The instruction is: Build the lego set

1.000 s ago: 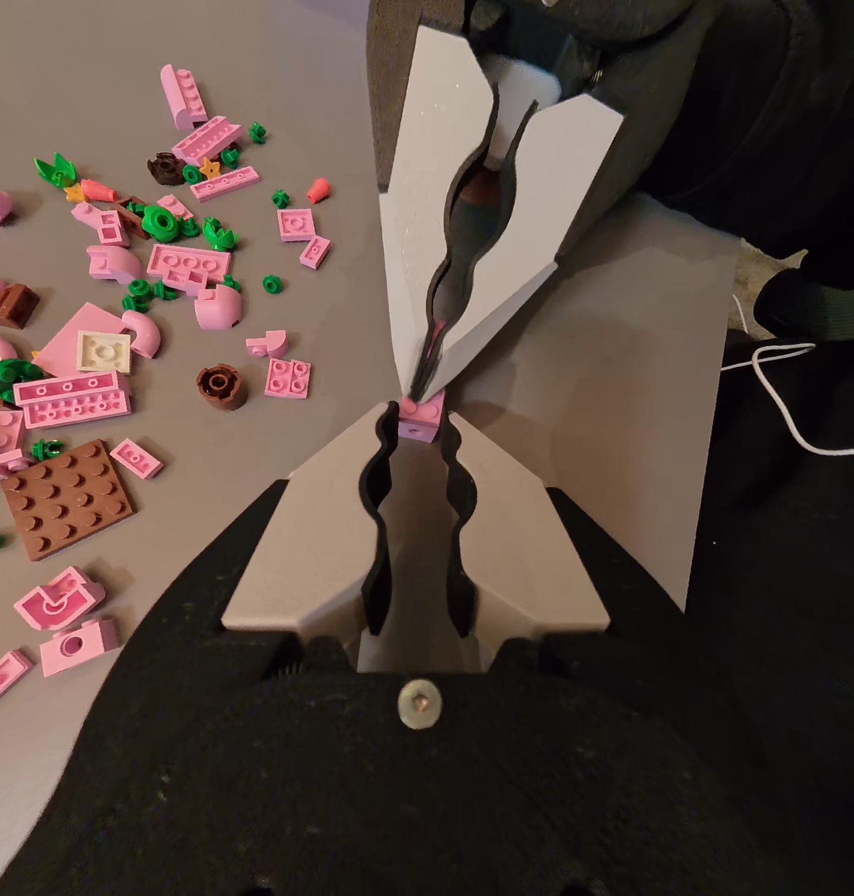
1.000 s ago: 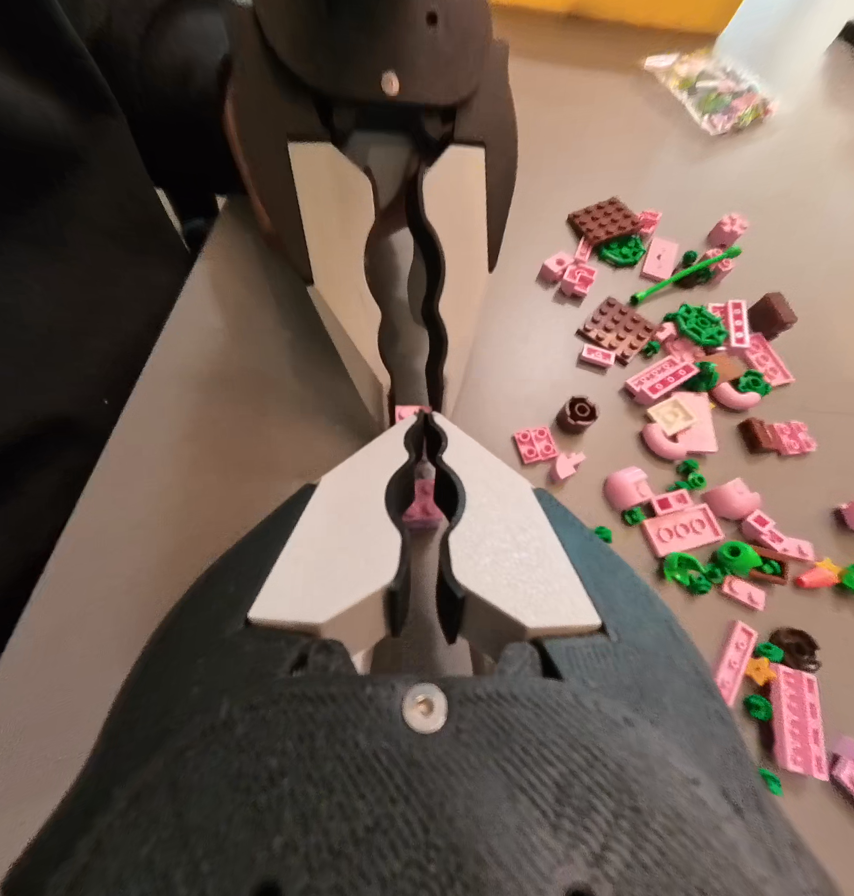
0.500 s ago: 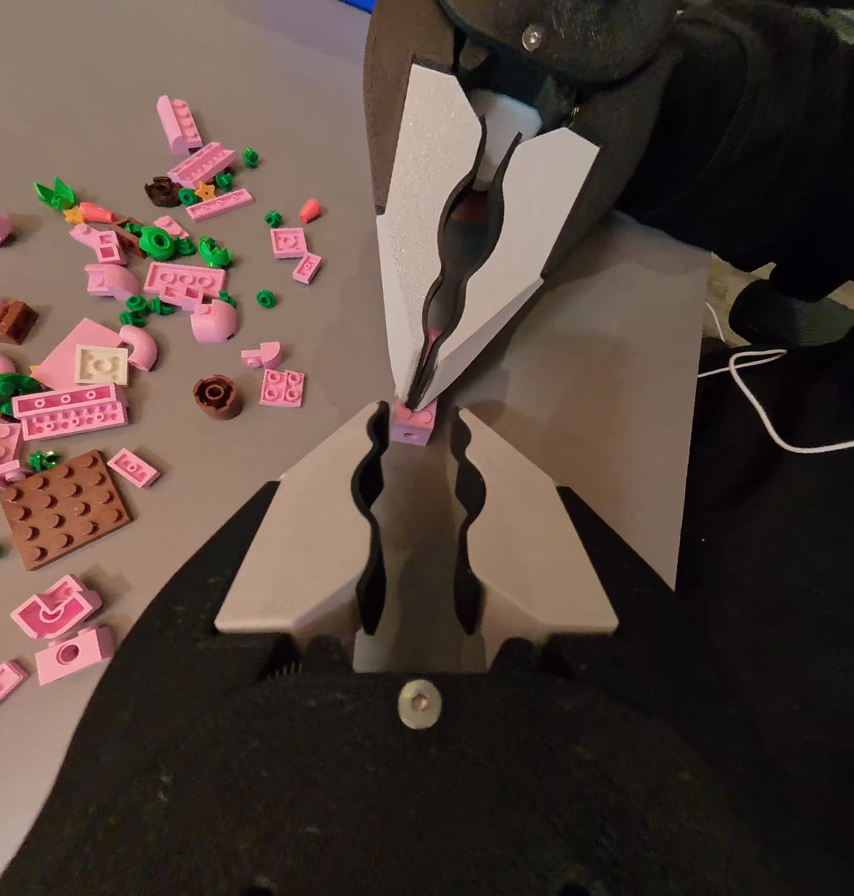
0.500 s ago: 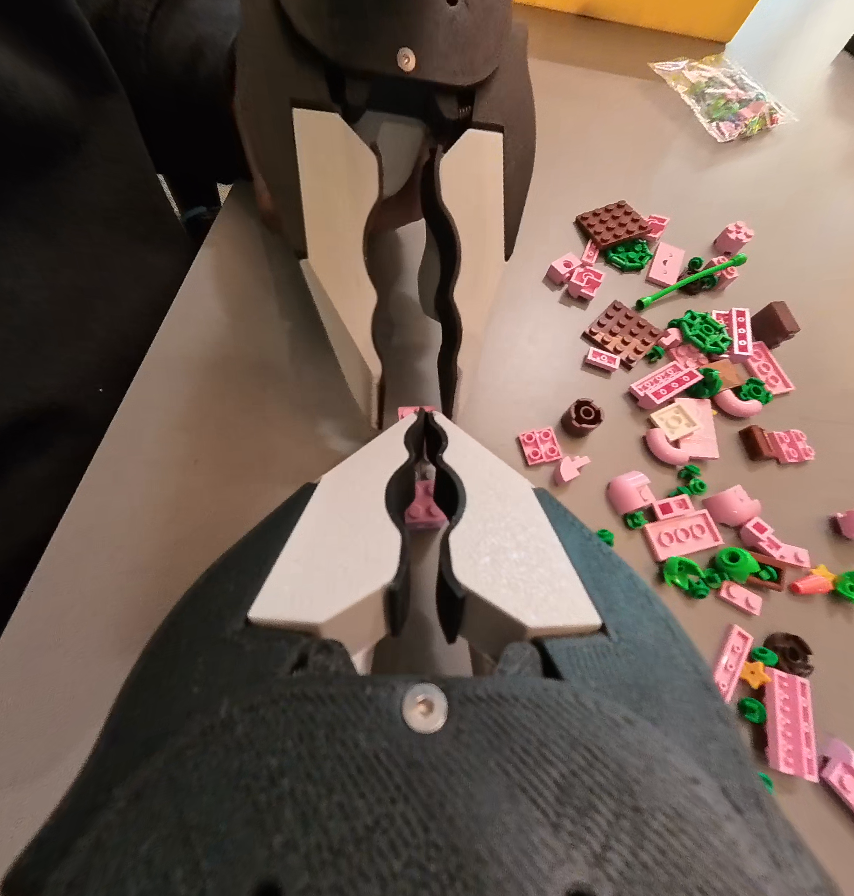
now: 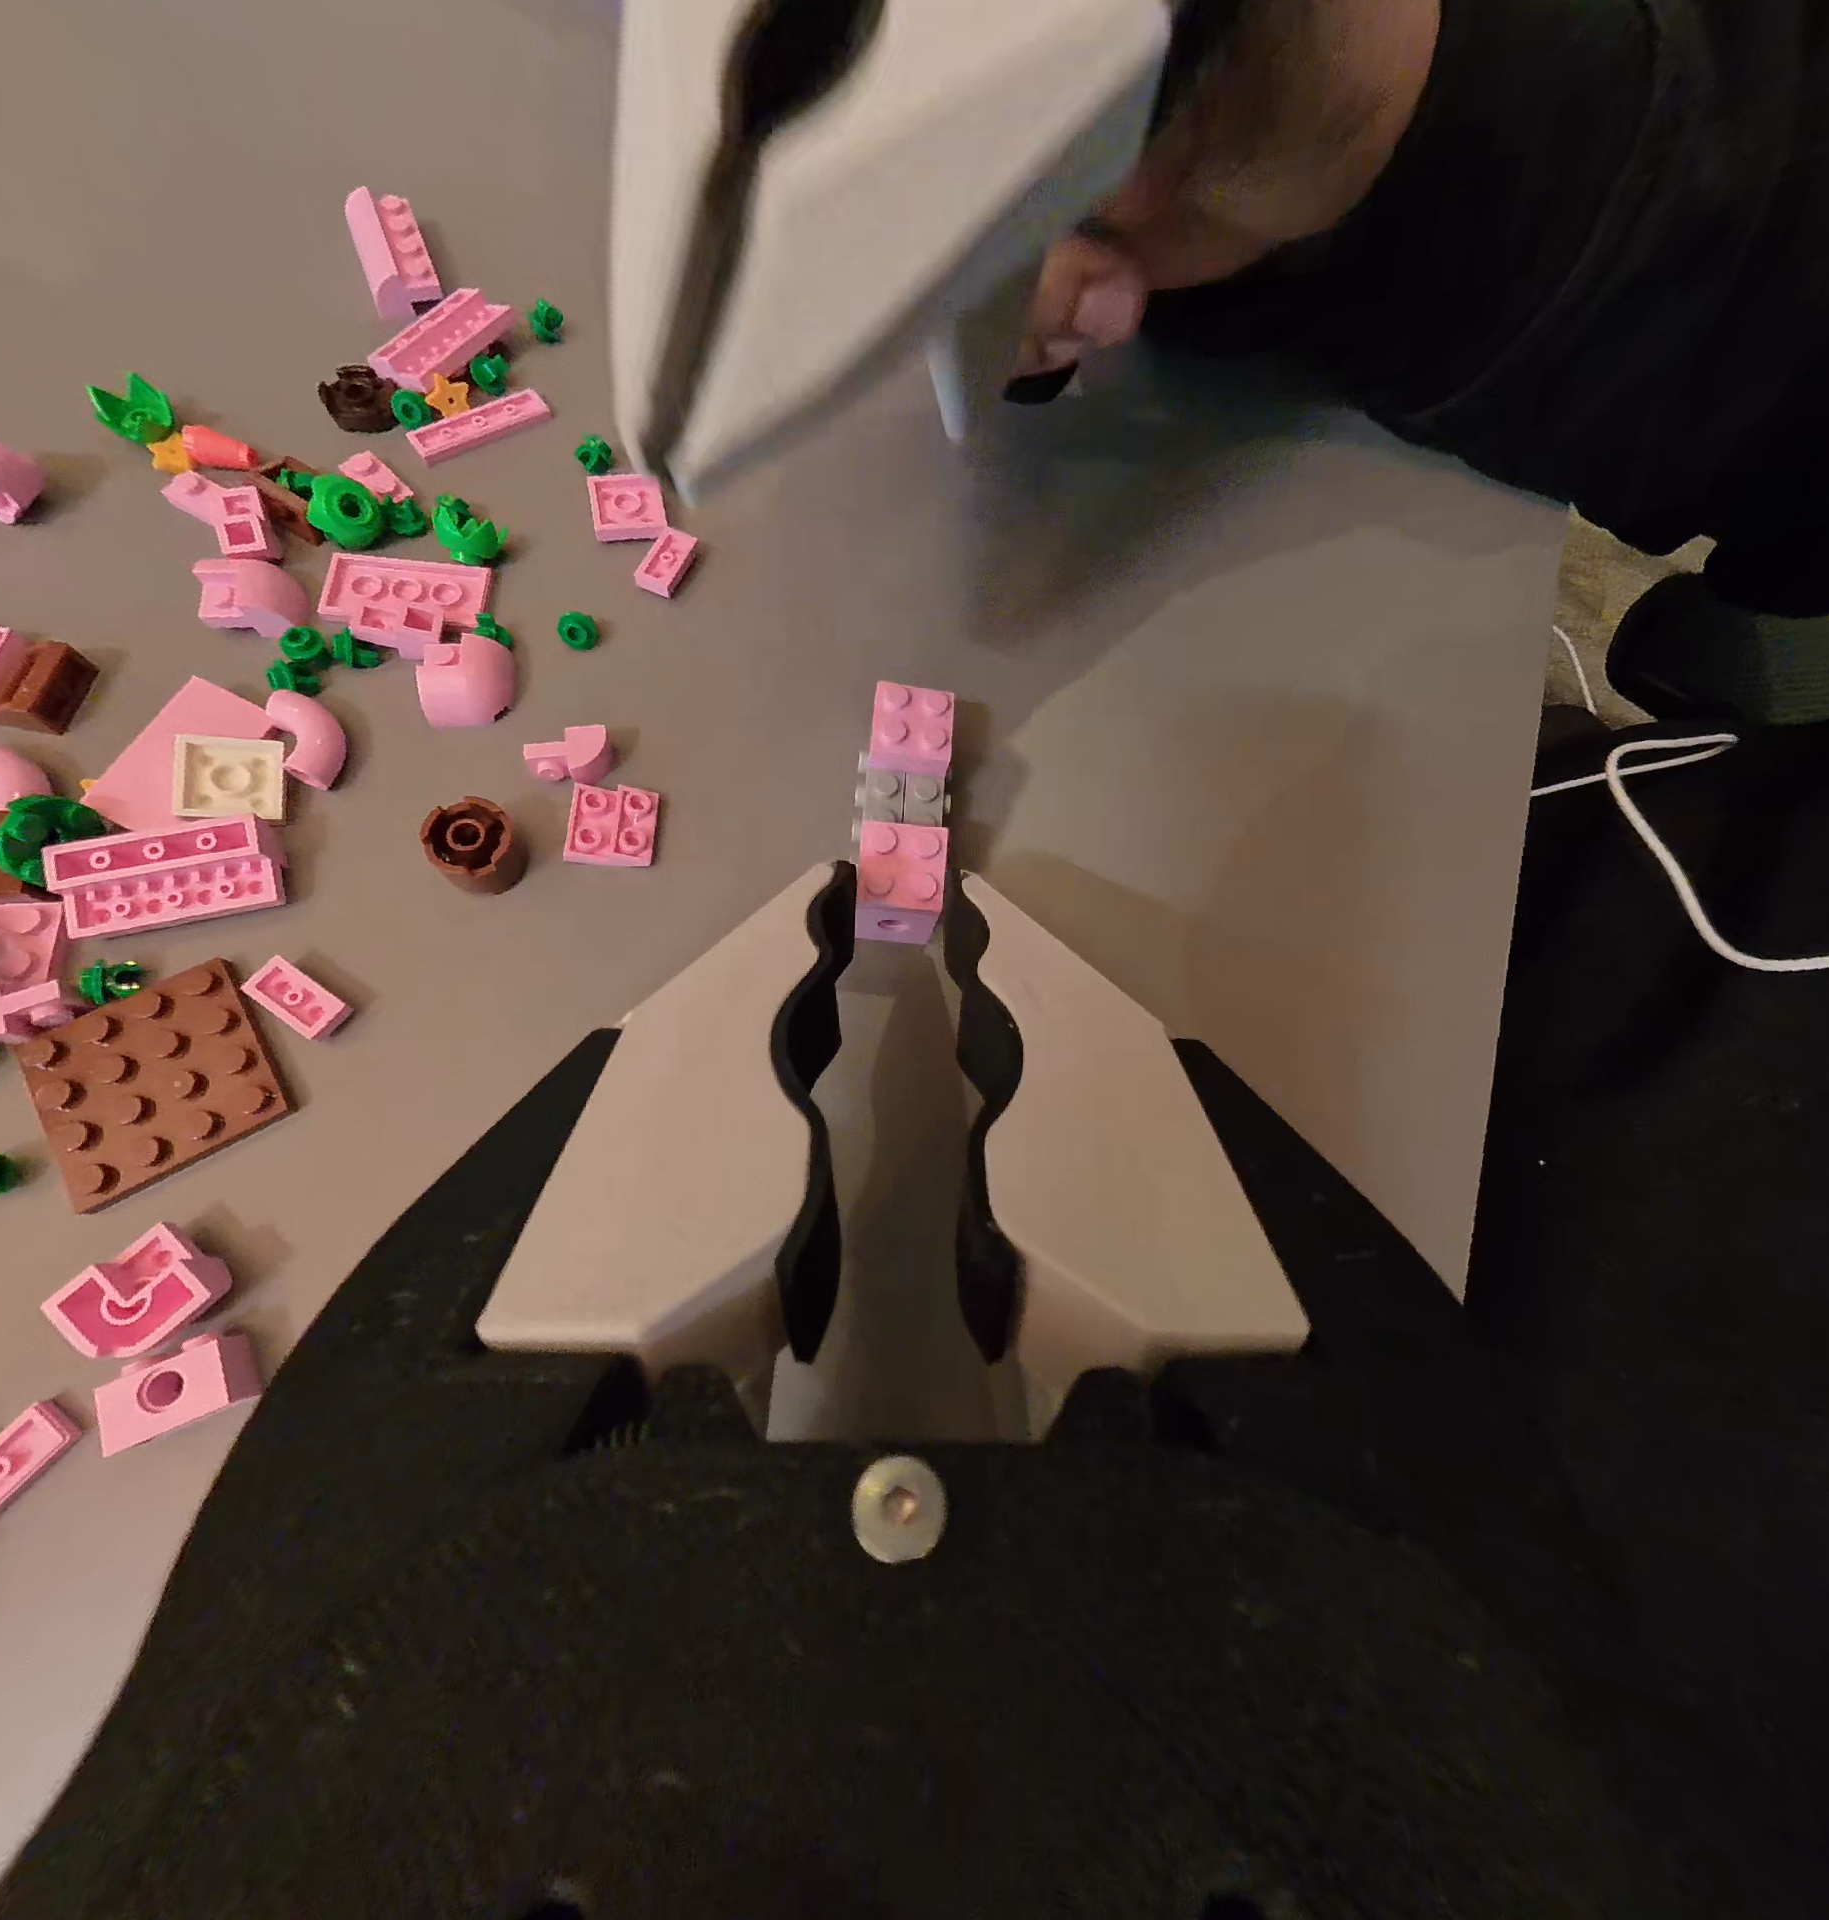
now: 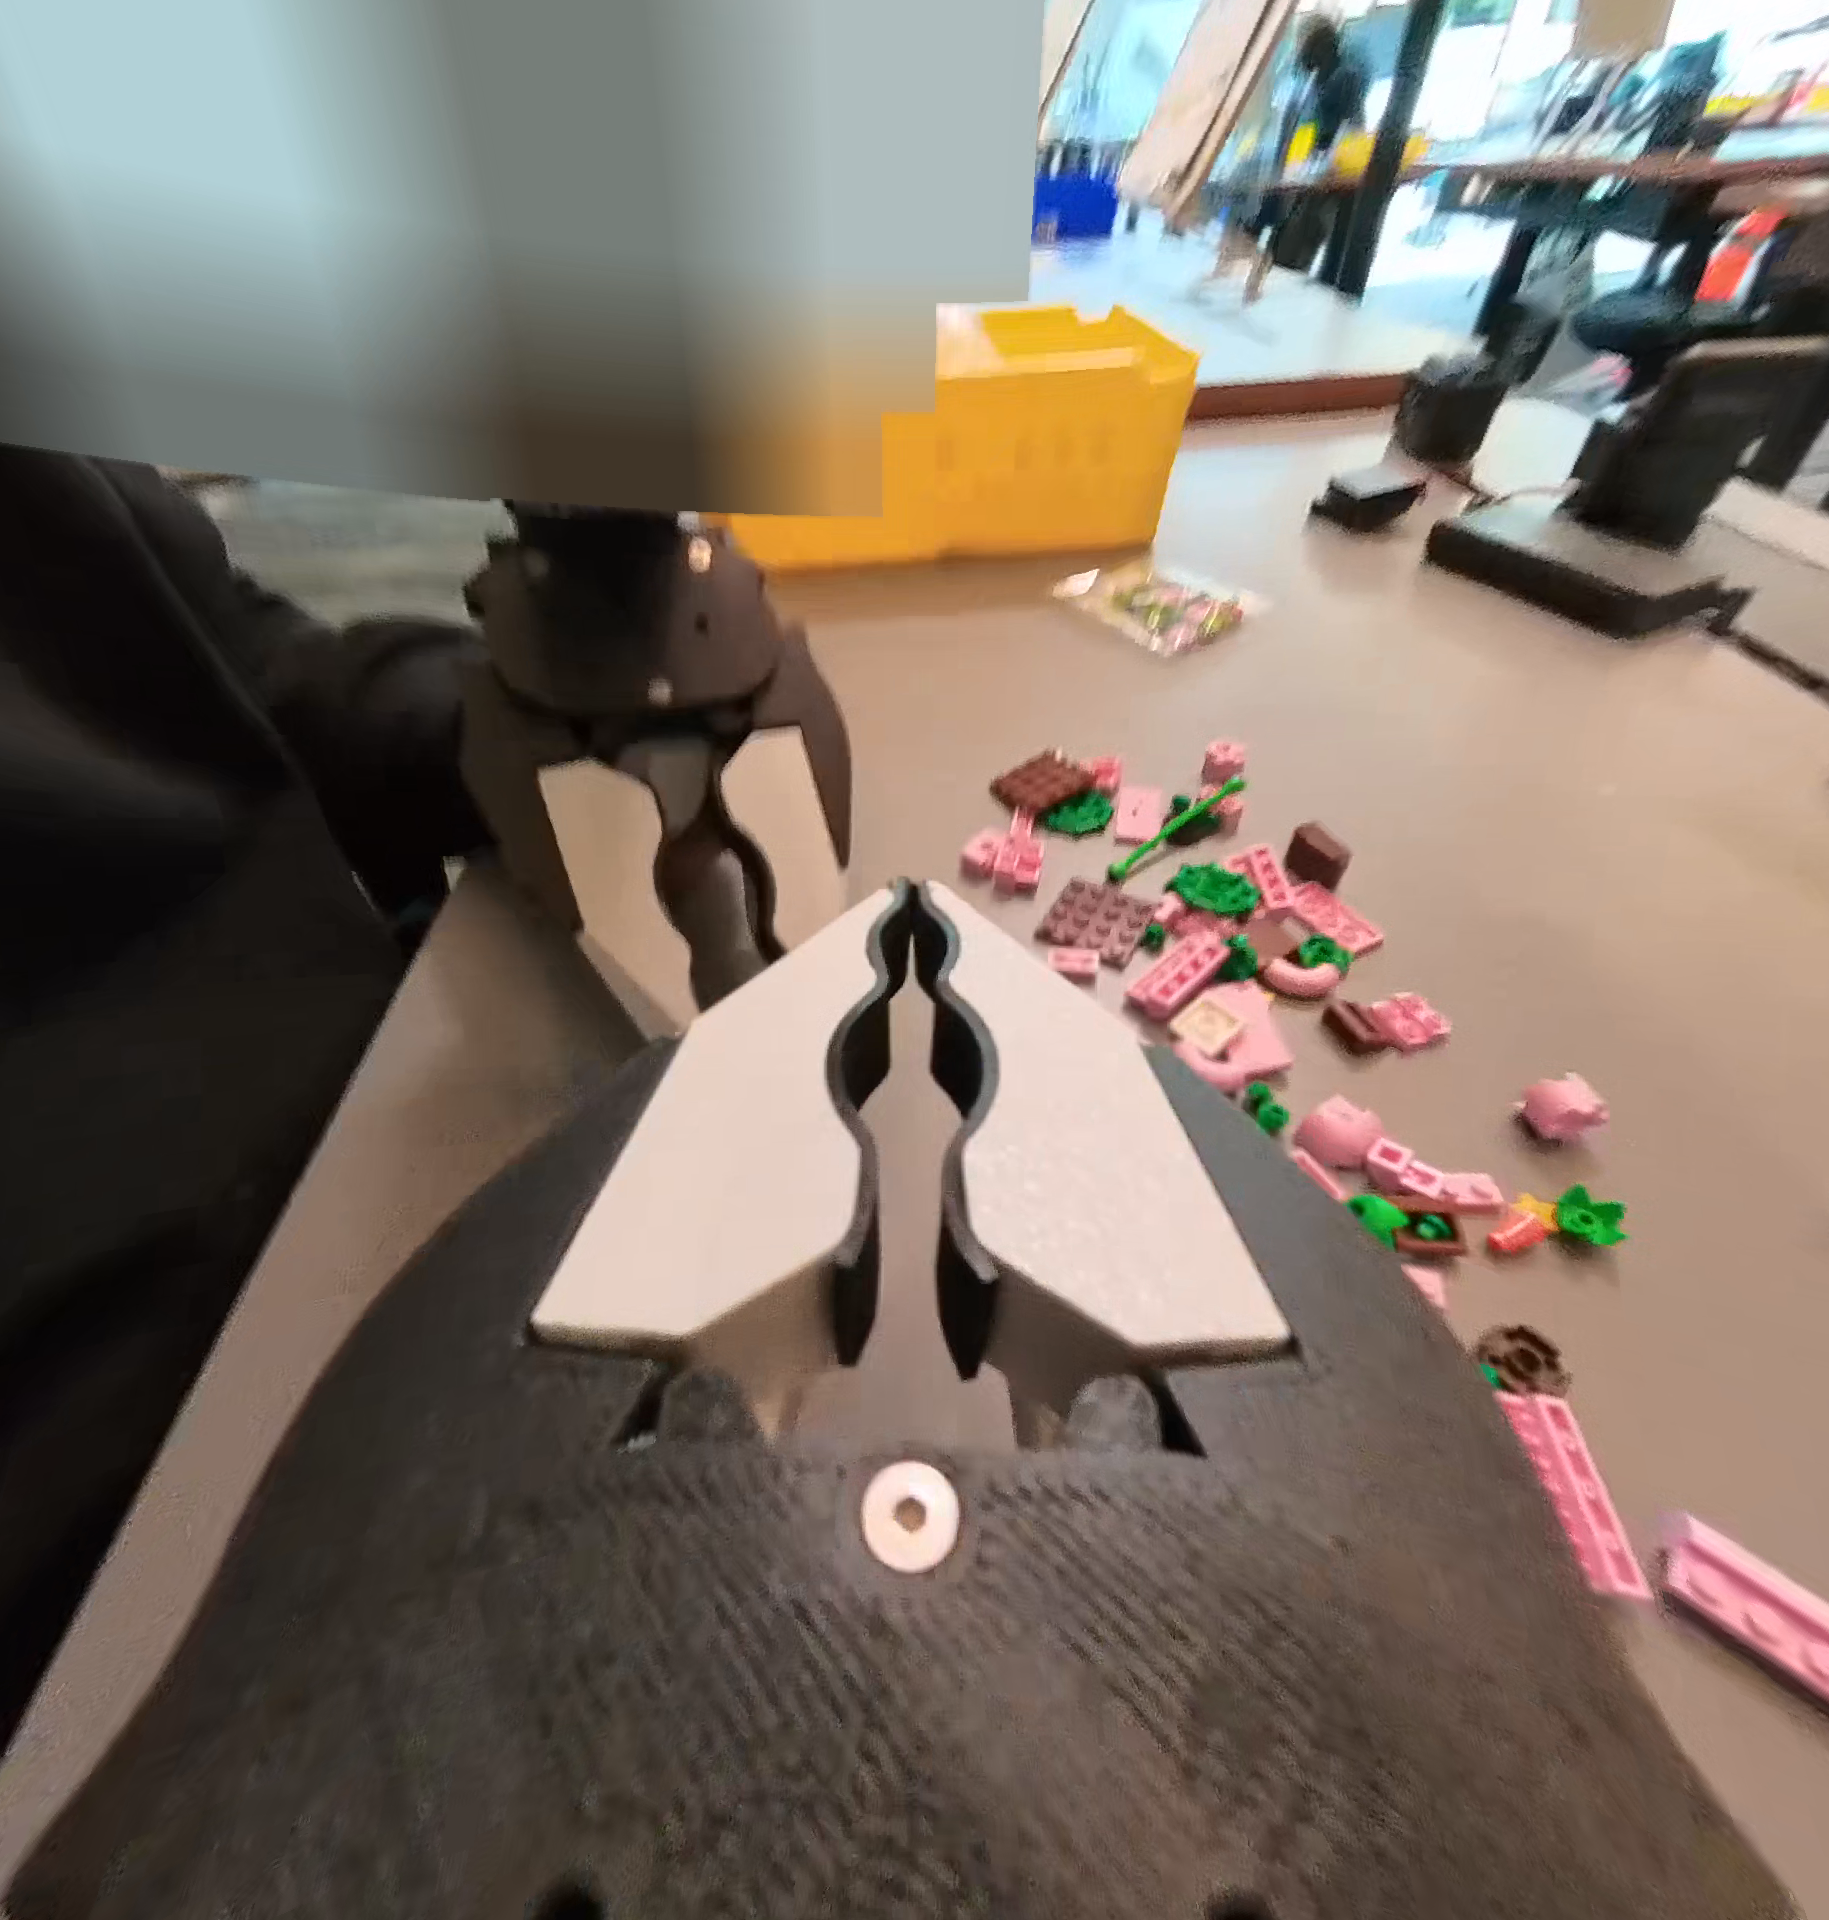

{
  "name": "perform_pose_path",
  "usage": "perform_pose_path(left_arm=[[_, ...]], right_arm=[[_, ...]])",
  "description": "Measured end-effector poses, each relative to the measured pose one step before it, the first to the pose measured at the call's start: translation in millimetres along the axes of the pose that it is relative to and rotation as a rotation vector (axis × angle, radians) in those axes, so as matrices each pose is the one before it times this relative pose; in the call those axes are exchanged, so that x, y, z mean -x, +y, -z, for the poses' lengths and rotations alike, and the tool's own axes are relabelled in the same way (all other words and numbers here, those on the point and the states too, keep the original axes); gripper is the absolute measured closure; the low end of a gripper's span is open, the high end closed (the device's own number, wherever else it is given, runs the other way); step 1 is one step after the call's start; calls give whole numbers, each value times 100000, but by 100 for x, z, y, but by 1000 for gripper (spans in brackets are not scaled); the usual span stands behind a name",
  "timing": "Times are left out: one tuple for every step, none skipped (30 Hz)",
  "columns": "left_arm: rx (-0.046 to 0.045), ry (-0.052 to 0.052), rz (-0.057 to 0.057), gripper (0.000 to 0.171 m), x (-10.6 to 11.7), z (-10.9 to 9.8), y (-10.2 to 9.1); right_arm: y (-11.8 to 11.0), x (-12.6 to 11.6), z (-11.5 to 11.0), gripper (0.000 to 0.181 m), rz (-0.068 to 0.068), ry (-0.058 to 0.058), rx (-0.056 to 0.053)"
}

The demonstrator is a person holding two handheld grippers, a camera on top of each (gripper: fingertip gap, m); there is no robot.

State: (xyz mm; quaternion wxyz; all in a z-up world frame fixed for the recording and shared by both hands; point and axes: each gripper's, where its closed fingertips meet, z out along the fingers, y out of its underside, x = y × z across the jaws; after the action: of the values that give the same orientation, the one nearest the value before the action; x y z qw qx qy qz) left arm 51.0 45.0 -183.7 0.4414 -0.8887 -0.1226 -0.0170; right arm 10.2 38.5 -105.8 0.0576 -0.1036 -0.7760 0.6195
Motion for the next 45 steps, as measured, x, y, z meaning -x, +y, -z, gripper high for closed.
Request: perform_pose_path(left_arm=[[242,-172,252,156,42,-22,23],[358,-193,-91,156,15,-40,41],[304,-351,-383,156,-3,-26,31],[277,-405,-541,156,-7,-28,18],[243,-332,-523,156,-17,-36,21],[190,-154,-307,156,-12,-20,21],[64,-3,-25,156,-2,-11,-3],[-30,219,211,156,-4,2,-7],[-73,326,324,156,-4,13,-6],[-69,314,321,156,-4,6,-11],[-22,268,244,156,-3,-4,-1],[13,128,122,156,-7,-1,-3],[0,-11,-19,156,3,0,0],[33,-138,-98,156,5,-4,3],[140,-270,-16,157,26,-11,18],[161,120,-121,157,-23,-17,15],[-90,-53,-165,156,-11,16,-15],[-193,-114,-16,156,11,23,-22],[-27,27,78,156,2,5,0],[49,44,108,156,5,-12,4],[57,114,112,156,-3,-4,11],[-10,91,72,156,2,-2,-6],[-9,69,60,156,-2,6,2],[13,67,60,156,-4,0,0],[-19,65,31,156,-9,6,3],[-20,147,28,156,-11,-8,3],[-56,263,0,155,-34,18,-4],[-96,324,4,153,-32,8,-4],[-152,388,47,151,-43,18,-14],[-217,523,21,150,-60,14,-23],[-305,522,8,148,-55,38,-25],[-327,283,119,147,-20,36,-31],[-292,242,122,146,-7,30,-34],[-225,121,127,147,1,29,-15],[-130,52,107,147,-3,12,-17],[-116,43,54,147,5,15,-1],[-85,32,43,147,4,15,-11],[-74,30,44,147,-5,3,-5],[-93,38,47,148,3,15,-12],[-112,73,68,148,-2,8,-7],[-123,105,139,148,-1,20,-13],[-121,156,237,147,6,13,-9],[-208,207,408,147,19,22,-18],[-446,519,446,148,-13,49,-47],[-133,589,395,148,-26,60,14]], right_arm=[[810,410,-379,181,3149,-918,4971],[656,675,-334,181,2871,-2572,4208],[535,742,-249,181,2497,-3490,3756],[449,645,-143,181,1910,-3286,3217],[402,534,-52,181,1121,-2993,2847],[444,458,6,181,12,-2977,2845],[388,203,28,181,-1013,-1751,2537],[191,-2,46,181,-1160,-469,1210],[-155,58,89,181,-584,-647,-954],[-382,109,95,181,-460,-723,-2476],[-246,75,7,181,-714,-763,-1775],[320,-57,-138,181,-583,28,1472],[1097,-235,-323,181,270,1201,6117],[1562,-230,-501,181,911,1611,9013],[1126,-176,-500,181,1093,1839,6924],[-21,26,-183,181,960,998,570],[-555,91,101,181,1044,575,-2281],[-769,32,305,181,838,449,-3687],[-762,-26,402,181,-9,184,-3981],[-490,-110,367,181,-514,355,-2652],[-162,-218,279,181,-472,832,-1053],[122,-216,143,181,-312,843,328],[258,-116,22,181,-170,291,1051],[215,-54,-74,181,-111,86,860],[129,57,-139,181,-46,-350,534],[97,140,-170,181,94,-710,558],[73,113,-171,181,364,-300,586],[80,58,-139,181,574,112,588],[56,90,-116,181,483,-235,430],[34,99,-82,181,51,-473,63],[65,43,-81,181,-377,-506,91],[150,-15,-54,181,-520,-313,547],[188,-112,-13,181,-438,177,669],[126,-93,32,181,-356,115,318],[77,-41,37,181,-434,-236,9],[72,3,31,181,-323,-462,10],[60,25,32,181,99,-400,15],[38,65,7,181,513,-446,-35],[37,103,-23,175,615,-549,-83],[47,106,-38,171,509,-576,18],[19,192,-73,167,517,-1050,-166],[8,208,-88,164,500,-1154,-302],[48,148,-95,161,406,-899,-88],[99,102,-104,160,186,-673,140],[123,-4,-87,160,-242,-205,274]])
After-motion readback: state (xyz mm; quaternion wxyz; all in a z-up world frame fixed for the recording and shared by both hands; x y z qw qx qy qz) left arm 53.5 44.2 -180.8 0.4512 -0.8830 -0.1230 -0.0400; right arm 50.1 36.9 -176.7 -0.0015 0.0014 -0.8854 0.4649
